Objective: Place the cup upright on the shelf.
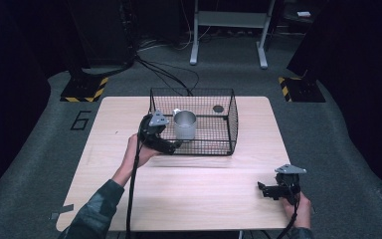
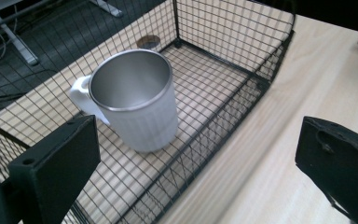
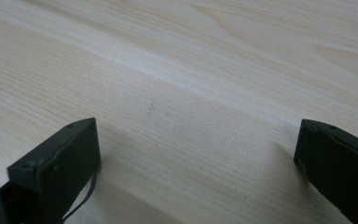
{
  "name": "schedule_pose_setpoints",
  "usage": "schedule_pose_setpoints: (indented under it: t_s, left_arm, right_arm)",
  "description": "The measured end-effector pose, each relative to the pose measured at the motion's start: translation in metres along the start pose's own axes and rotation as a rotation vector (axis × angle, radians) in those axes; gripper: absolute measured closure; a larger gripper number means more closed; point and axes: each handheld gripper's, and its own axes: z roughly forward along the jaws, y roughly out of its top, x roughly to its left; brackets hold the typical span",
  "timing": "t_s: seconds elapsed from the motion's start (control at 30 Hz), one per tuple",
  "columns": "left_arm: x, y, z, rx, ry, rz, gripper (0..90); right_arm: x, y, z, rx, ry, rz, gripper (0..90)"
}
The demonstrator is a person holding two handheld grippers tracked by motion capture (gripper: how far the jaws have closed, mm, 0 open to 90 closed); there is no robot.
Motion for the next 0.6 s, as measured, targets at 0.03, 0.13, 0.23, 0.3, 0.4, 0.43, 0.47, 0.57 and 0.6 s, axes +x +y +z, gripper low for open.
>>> schedule_pose_setpoints:
  t_s: [0.03, 0.13, 0.23, 0.3, 0.4, 0.43, 0.47, 0.57, 0.6]
  left_arm:
    - [-0.002, -0.004, -0.003, -0.007, 0.009, 0.000, 0.0]
    - [-0.005, -0.018, -0.013, -0.005, 0.010, -0.002, 0.0]
    - [-0.008, -0.032, -0.021, -0.016, 0.024, -0.017, 0.0]
    - [-0.010, -0.046, -0.026, -0.002, 0.031, -0.015, 0.0]
    - [-0.013, -0.070, -0.031, 0.022, 0.044, -0.033, 0.0]
    - [-0.013, -0.070, -0.031, 0.022, 0.044, -0.033, 0.0]
    - [-0.013, -0.079, -0.032, 0.032, 0.056, -0.041, 0.0]
    - [-0.011, -0.103, -0.035, 0.056, 0.060, -0.074, 0.0]
    - [-0.011, -0.108, -0.036, 0.060, 0.066, -0.079, 0.0]
  right_arm:
    - [0.000, 0.000, 0.000, 0.002, 0.000, 0.001, 0.0]
    - [0.000, 0.000, 0.000, 0.001, 0.000, -0.002, 0.0]
    - [0.001, 0.000, 0.000, 0.001, -0.001, 0.007, 0.0]
    - [0.001, 0.000, 0.000, 0.001, -0.001, 0.007, 0.0]
    - [0.000, 0.000, 0.000, 0.000, -0.001, 0.004, 0.0]
    - [0.000, 0.000, 0.000, -0.001, 0.000, 0.006, 0.0]
    - [0.000, 0.000, 0.000, -0.001, 0.000, 0.006, 0.0]
    - [0.000, 0.000, 0.000, 0.003, -0.001, 0.000, 0.0]
    - [0.001, 0.000, 0.000, 0.003, -0.002, 0.000, 0.0]
